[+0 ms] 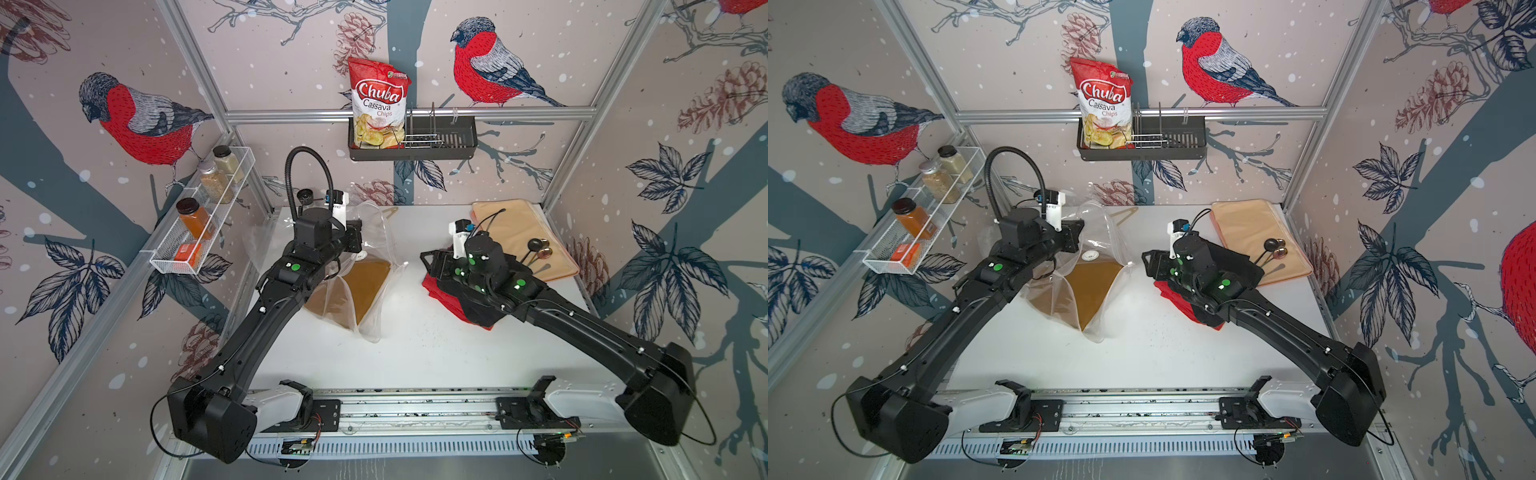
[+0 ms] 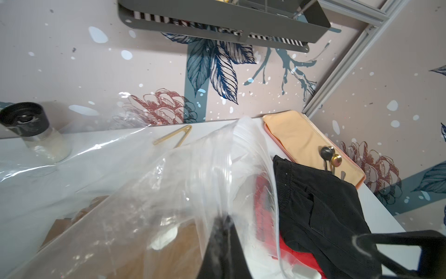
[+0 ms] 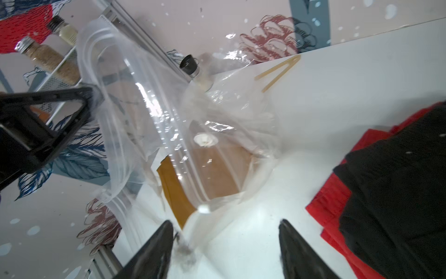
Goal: Take the trousers out of the vacuum bag
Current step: Adjust the trousers at the center of the board, then take out the trousers from the vacuum bag.
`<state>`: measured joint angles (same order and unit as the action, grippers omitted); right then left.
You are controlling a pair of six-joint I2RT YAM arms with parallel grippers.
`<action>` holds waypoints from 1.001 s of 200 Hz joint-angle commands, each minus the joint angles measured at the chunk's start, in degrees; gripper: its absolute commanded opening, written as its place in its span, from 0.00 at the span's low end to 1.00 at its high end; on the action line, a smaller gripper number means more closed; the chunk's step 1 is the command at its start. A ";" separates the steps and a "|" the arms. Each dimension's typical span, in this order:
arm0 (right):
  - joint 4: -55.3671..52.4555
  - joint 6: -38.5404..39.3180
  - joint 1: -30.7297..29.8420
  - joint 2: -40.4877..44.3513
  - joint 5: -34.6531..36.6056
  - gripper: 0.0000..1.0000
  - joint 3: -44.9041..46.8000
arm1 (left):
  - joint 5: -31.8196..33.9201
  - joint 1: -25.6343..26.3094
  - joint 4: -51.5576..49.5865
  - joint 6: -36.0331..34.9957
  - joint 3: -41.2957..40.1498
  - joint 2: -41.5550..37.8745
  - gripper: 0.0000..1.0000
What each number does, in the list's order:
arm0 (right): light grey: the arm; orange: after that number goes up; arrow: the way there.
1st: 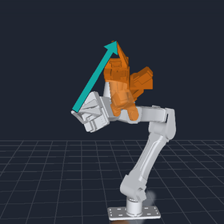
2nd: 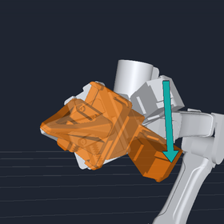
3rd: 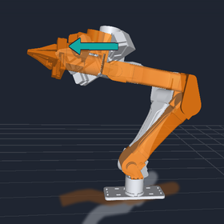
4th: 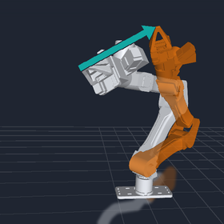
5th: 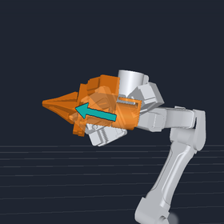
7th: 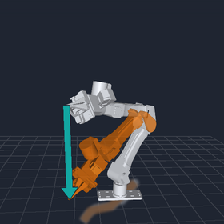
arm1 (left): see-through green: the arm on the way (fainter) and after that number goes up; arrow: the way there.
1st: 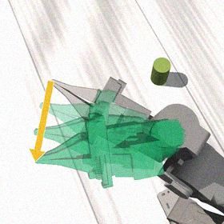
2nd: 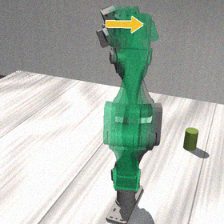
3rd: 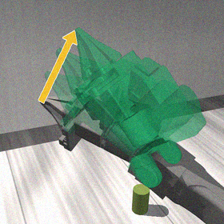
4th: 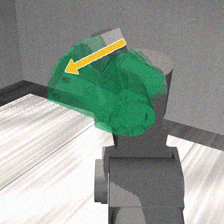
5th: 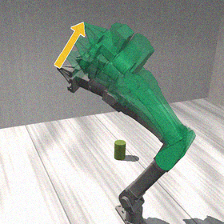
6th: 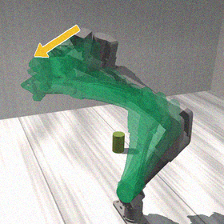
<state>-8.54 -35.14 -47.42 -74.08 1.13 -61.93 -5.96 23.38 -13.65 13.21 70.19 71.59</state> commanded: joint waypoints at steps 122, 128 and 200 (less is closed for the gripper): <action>6.15 -9.68 -2.89 -5.66 4.47 0.63 4.43 | 2.81 10.79 -5.35 -2.31 -1.51 1.94 0.00; 6.47 -9.85 -2.56 -6.55 3.75 0.62 4.37 | 2.27 10.74 -5.46 -2.30 -2.04 1.81 0.00; 8.27 -13.47 -4.23 -15.19 1.03 0.61 0.59 | -3.60 12.14 2.30 0.93 -4.35 4.25 0.00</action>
<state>-2.55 -46.63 -50.78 -88.05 1.23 -60.31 -6.63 34.79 -15.14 13.32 65.12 74.35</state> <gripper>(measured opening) 0.605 0.050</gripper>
